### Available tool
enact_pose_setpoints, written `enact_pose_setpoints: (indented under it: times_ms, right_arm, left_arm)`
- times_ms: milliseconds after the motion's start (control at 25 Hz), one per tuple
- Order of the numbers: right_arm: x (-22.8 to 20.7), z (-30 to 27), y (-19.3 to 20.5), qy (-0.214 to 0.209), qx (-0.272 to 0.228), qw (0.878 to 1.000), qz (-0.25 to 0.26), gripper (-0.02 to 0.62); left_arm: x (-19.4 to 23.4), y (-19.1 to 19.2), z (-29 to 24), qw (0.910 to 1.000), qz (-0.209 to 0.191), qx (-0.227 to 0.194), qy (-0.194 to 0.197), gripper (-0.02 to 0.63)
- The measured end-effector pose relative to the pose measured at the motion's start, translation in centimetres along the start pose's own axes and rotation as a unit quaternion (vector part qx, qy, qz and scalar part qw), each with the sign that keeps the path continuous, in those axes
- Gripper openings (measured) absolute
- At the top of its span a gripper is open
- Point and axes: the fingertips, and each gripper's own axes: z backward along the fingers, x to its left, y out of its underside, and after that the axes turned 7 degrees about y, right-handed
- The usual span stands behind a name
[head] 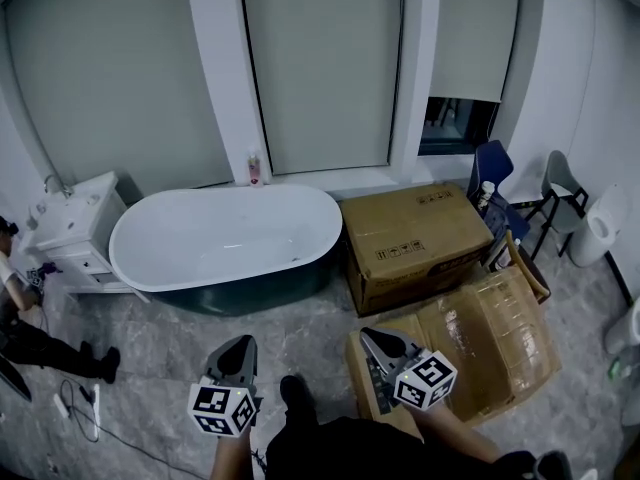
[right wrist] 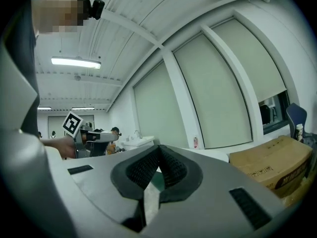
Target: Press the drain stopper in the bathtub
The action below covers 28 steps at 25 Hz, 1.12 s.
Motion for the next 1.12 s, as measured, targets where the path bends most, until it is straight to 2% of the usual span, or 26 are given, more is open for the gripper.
enact_pose_setpoints:
  times_ms: [240,440,600,800,920,1120]
  right_arm:
    - [-1.5,-10.5,-1.4,0.012,0.005,1.000,-0.015,0.014]
    - [-0.6,-19.8,-3.3,-0.008,0.016,1.000,-0.001,0.014]
    - [-0.7,-25.4,-3.6,-0.004,0.030,1.000,-0.004,0.014]
    - [-1.2,-30.5,-3.8,0.018,0.039,0.999,-0.010,0.014]
    - [-1.2,-33.7,-4.1,0.027,0.041,0.999,-0.006,0.014]
    - [-1.6,-37.7,-4.8,0.024,0.040,0.999,0.001,0.014]
  left_arm:
    - [9.3,-1.2,-4.9,0.9999,0.012,0.008,0.000,0.020]
    - [16.5,-2.8,-8.9,0.9995,0.012,0.025,0.019,0.020]
    - [21.4,-3.6,-11.5,0.9992,0.019,0.024,0.024,0.020]
    - [26.4,-3.9,-13.6,0.9983,0.029,0.032,0.039,0.020]
    - [29.1,-4.3,-14.5,0.9981,0.019,0.037,0.045,0.020]
    - [30.7,-4.6,-17.8,0.9964,0.005,0.049,0.069,0.020]
